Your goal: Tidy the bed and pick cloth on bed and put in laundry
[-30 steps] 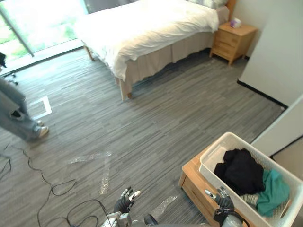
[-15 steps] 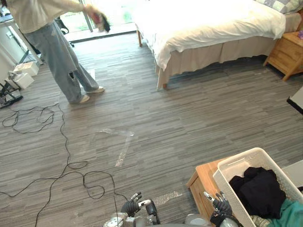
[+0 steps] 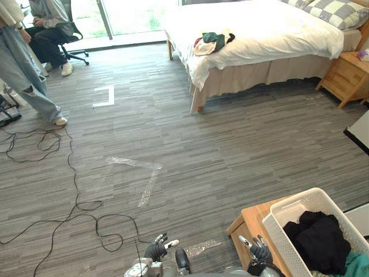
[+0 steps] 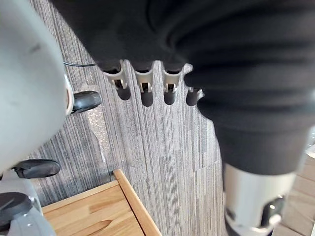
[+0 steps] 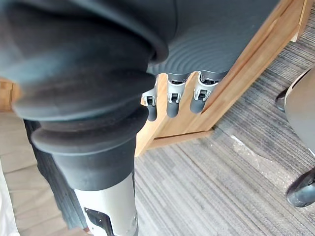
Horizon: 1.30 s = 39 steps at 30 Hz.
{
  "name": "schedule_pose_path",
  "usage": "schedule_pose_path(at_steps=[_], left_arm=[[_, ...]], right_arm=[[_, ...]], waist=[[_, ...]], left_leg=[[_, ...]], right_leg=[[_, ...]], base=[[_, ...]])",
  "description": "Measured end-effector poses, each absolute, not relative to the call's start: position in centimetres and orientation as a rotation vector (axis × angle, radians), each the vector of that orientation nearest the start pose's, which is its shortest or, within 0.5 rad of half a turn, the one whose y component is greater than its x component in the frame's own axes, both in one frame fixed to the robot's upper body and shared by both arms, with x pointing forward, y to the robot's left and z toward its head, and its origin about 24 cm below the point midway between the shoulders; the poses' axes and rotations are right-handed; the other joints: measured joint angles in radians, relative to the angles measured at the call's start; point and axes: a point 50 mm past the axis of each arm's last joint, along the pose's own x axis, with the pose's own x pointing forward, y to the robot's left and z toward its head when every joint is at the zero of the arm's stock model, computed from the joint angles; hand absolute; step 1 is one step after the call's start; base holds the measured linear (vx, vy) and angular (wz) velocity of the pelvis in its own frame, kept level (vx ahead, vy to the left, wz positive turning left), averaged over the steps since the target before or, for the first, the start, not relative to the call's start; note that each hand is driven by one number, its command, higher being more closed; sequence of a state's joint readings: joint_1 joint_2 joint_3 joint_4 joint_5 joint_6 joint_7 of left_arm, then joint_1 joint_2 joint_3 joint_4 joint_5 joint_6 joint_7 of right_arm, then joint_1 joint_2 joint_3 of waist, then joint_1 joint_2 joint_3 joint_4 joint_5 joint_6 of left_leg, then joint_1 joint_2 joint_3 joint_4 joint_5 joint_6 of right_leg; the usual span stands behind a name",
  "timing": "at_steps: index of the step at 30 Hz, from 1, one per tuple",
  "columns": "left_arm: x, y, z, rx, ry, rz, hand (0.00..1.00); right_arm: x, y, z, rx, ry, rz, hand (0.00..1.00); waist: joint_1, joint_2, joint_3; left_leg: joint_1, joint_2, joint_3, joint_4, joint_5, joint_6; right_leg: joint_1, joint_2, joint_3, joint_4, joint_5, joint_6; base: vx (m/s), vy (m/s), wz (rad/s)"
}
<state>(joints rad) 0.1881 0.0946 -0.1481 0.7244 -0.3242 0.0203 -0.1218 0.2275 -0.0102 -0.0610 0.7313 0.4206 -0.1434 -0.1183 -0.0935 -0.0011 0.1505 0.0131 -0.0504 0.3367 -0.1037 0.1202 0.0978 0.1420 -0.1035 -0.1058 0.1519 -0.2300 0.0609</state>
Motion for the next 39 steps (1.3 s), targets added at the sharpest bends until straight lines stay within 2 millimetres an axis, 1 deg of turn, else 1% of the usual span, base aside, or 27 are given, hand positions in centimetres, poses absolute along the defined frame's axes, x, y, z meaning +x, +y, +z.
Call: schedule_pose_path(at_steps=[5,7,10,11,12,13,14,15,16,17,18,20,22,23,24,25,27,28,31,32,33,34,35,36,37,38,39], left_arm=[[11.6,16.9,-13.7,-0.317,0.869,0.132,0.00],[11.8,17.4,-13.5,-0.340,0.842,0.181,0.00],[12.0,18.3,-13.2,-0.355,0.788,0.256,0.00],[11.7,18.6,-13.1,-0.356,0.767,0.285,0.00],[10.7,18.9,-13.3,-0.360,0.778,0.315,0.00],[10.0,19.0,-13.4,-0.365,0.788,0.330,0.00],[9.1,19.0,-13.6,-0.385,0.792,0.359,0.00],[9.0,19.4,-13.5,-0.388,0.780,0.385,0.00],[9.1,19.5,-13.4,-0.386,0.773,0.386,0.00],[9.2,19.7,-13.2,-0.376,0.760,0.380,0.00],[9.7,19.6,-13.1,-0.358,0.754,0.360,0.00],[10.3,20.0,-12.8,-0.317,0.741,0.330,0.00],[10.2,19.7,-12.8,-0.300,0.758,0.306,0.00],[10.4,19.4,-12.8,-0.300,0.754,0.292,0.00],[10.7,19.3,-12.6,-0.299,0.746,0.283,0.00],[11.3,18.9,-12.3,-0.297,0.726,0.253,0.00],[11.6,18.6,-12.3,-0.297,0.726,0.237,0.00],[12.0,18.1,-12.3,-0.293,0.734,0.207,0.00],[11.5,18.1,-12.5,-0.261,0.764,0.170,0.00],[10.8,18.5,-12.8,-0.235,0.789,0.159,0.00],[10.4,18.7,-12.9,-0.230,0.799,0.160,0.00],[9.6,19.1,-13.1,-0.218,0.820,0.165,0.00],[8.8,19.5,-13.3,-0.206,0.837,0.175,0.00],[8.3,19.8,-13.3,-0.194,0.841,0.182,0.00],[7.9,20.1,-13.3,-0.183,0.846,0.189,0.00],[7.8,20.4,-13.2,-0.177,0.835,0.208,0.00],[7.8,19.9,-13.3,-0.179,0.833,0.210,0.00]], right_arm=[[8.9,-18.6,-13.9,0.366,0.801,-0.357,0.00],[8.2,-18.8,-13.9,0.352,0.801,-0.319,0.00],[8.6,-19.7,-13.5,0.313,0.766,-0.246,0.00],[8.8,-20.0,-13.3,0.293,0.756,-0.207,0.00],[9.1,-20.7,-13.1,0.262,0.739,-0.186,0.00],[9.3,-21.1,-13.0,0.248,0.731,-0.179,0.00],[10.0,-21.7,-12.8,0.225,0.716,-0.170,0.00],[10.9,-21.7,-12.6,0.219,0.692,-0.163,0.00],[11.1,-21.6,-12.5,0.223,0.685,-0.162,0.00],[11.7,-21.4,-12.4,0.226,0.667,-0.157,0.00],[12.2,-20.7,-12.3,0.242,0.656,-0.143,0.00],[12.2,-19.6,-12.4,0.261,0.660,-0.118,0.00],[11.7,-19.4,-12.7,0.272,0.673,-0.126,0.00],[11.4,-19.2,-12.7,0.280,0.676,-0.132,0.00],[11.4,-19.2,-12.7,0.284,0.673,-0.135,0.00],[11.2,-19.1,-12.3,0.292,0.654,-0.144,0.00],[10.8,-19.3,-12.1,0.296,0.653,-0.165,0.00],[10.1,-19.5,-12.3,0.311,0.675,-0.197,0.00],[9.9,-19.9,-12.4,0.339,0.674,-0.235,0.00],[10.1,-19.6,-12.5,0.362,0.673,-0.243,0.00],[10.2,-19.4,-12.6,0.372,0.673,-0.246,0.00],[10.2,-19.1,-12.7,0.394,0.673,-0.260,0.00],[10.3,-19.0,-12.6,0.413,0.665,-0.272,0.00],[10.1,-19.2,-12.7,0.422,0.666,-0.286,0.00],[10.0,-19.4,-12.7,0.424,0.666,-0.294,0.00],[9.7,-20.0,-12.7,0.420,0.668,-0.318,0.00],[9.8,-21.1,-12.5,0.404,0.648,-0.339,0.00]], waist=[[0.008,-0.004,0.005],[0.030,-0.004,0.018],[0.058,0.005,0.064],[0.061,0.005,0.077],[0.066,0.017,0.077],[0.070,0.020,0.075],[0.086,0.023,0.072],[0.106,0.015,0.066],[0.113,0.008,0.062],[0.125,0.006,0.047],[0.119,-0.025,0.038],[0.106,-0.053,0.028],[0.104,-0.046,0.032],[0.089,-0.045,0.027],[0.079,-0.046,0.027],[0.046,-0.030,0.036],[0.038,-0.010,0.048],[0.030,-0.005,0.056],[0.046,-0.009,0.069],[0.053,-0.023,0.078],[0.053,-0.029,0.079],[0.053,-0.037,0.079],[0.050,-0.038,0.078],[0.046,-0.042,0.069],[0.045,-0.053,0.063],[0.038,-0.060,0.051],[0.036,-0.027,0.039]], left_leg=[[-0.031,0.004,-0.006,0.059,-0.022,-0.006],[-0.053,0.008,-0.019,0.118,-0.039,-0.013],[-0.104,0.038,0.009,0.255,-0.120,-0.112],[-0.126,0.080,0.092,0.328,-0.172,-0.119],[-0.129,0.116,0.152,0.356,-0.177,-0.103],[-0.131,0.125,0.167,0.382,-0.181,-0.093],[-0.140,0.125,0.175,0.427,-0.203,-0.060],[-0.150,0.121,0.173,0.469,-0.240,-0.019],[-0.166,0.121,0.165,0.494,-0.261,-0.002],[-0.174,0.103,0.159,0.492,-0.314,0.020],[-0.172,0.069,0.156,0.467,-0.321,0.023],[-0.119,0.019,0.131,0.401,-0.318,0.025],[-0.032,-0.013,0.108,0.343,-0.311,0.039],[0.013,-0.031,0.068,0.301,-0.308,0.044],[0.030,-0.038,0.043,0.282,-0.305,0.048],[0.071,-0.042,-0.030,0.243,-0.303,0.043],[0.106,-0.035,-0.067,0.219,-0.297,0.030],[0.143,-0.024,-0.109,0.205,-0.301,0.022],[0.216,-0.019,-0.124,0.177,-0.318,-0.008],[0.272,-0.023,-0.113,0.151,-0.337,-0.039],[0.298,-0.022,-0.110,0.143,-0.345,-0.052],[0.333,-0.020,-0.105,0.139,-0.362,-0.079],[0.365,-0.010,-0.083,0.152,-0.391,-0.125],[0.370,-0.006,-0.080,0.192,-0.413,-0.162],[0.362,-0.013,-0.077,0.234,-0.415,-0.166],[0.315,-0.010,-0.053,0.375,-0.416,-0.167],[0.243,0.056,-0.015,0.582,-0.400,-0.176]], right_leg=[[0.022,-0.013,-0.064,-0.011,0.004,0.002],[0.040,-0.026,-0.103,-0.013,0.012,0.000],[0.090,-0.030,-0.143,-0.036,0.011,-0.010],[0.116,-0.028,-0.164,-0.054,0.011,-0.011],[0.134,-0.029,-0.171,-0.052,0.001,0.000],[0.140,-0.035,-0.170,-0.048,-0.010,0.003],[0.142,-0.048,-0.163,-0.039,-0.033,0.009],[0.113,-0.073,-0.162,-0.006,-0.047,0.005],[0.096,-0.082,-0.158,0.013,-0.058,0.008],[0.049,-0.101,-0.161,0.164,-0.080,0.025],[-0.075,-0.154,-0.147,0.483,-0.077,0.033],[-0.203,-0.208,-0.132,0.858,0.019,0.013],[-0.224,-0.230,-0.159,1.007,0.026,-0.001],[-0.241,-0.209,-0.173,1.023,0.022,0.000],[-0.254,-0.192,-0.172,1.014,0.016,-0.002],[-0.311,-0.122,-0.173,0.912,-0.043,-0.002],[-0.345,-0.079,-0.184,0.769,-0.074,0.001],[-0.376,-0.040,-0.203,0.533,-0.066,-0.004],[-0.440,-0.024,-0.231,0.235,0.066,-0.020],[-0.464,-0.022,-0.261,0.139,0.154,-0.036],[-0.476,-0.022,-0.274,0.131,0.175,-0.046],[-0.483,-0.018,-0.290,0.132,0.199,-0.064],[-0.479,-0.007,-0.303,0.140,0.227,-0.122],[-0.468,0.005,-0.306,0.146,0.236,-0.163],[-0.452,0.007,-0.305,0.136,0.231,-0.185],[-0.434,0.012,-0.282,0.113,0.298,-0.234],[-0.403,0.040,-0.292,0.106,0.307,-0.230]], base=[[0.01,-0.036,0.13],[0.01,-0.051,0.34],[-0.03,-0.023,0.40],[-0.06,0.003,0.45],[-0.08,0.012,0.35],[-0.03,0.040,0.01],[0.09,0.135,-0.21],[0.11,0.130,-0.29],[0.22,0.168,-0.32],[0.22,0.131,-0.12],[0.28,0.156,0.09],[0.30,0.125,0.38],[0.35,0.141,0.35],[0.35,0.109,0.58],[0.45,0.053,1.23],[0.31,0.016,1.17],[0.32,-0.010,1.07],[0.42,-0.029,0.91],[0.35,-0.035,0.44],[0.38,-0.058,0.09],[0.39,-0.068,0.10],[0.35,-0.087,0.18],[0.59,-0.182,0.32],[0.63,-0.210,0.36],[0.69,-0.265,0.27],[0.57,-0.254,0.01],[0.55,-0.248,-0.21]])
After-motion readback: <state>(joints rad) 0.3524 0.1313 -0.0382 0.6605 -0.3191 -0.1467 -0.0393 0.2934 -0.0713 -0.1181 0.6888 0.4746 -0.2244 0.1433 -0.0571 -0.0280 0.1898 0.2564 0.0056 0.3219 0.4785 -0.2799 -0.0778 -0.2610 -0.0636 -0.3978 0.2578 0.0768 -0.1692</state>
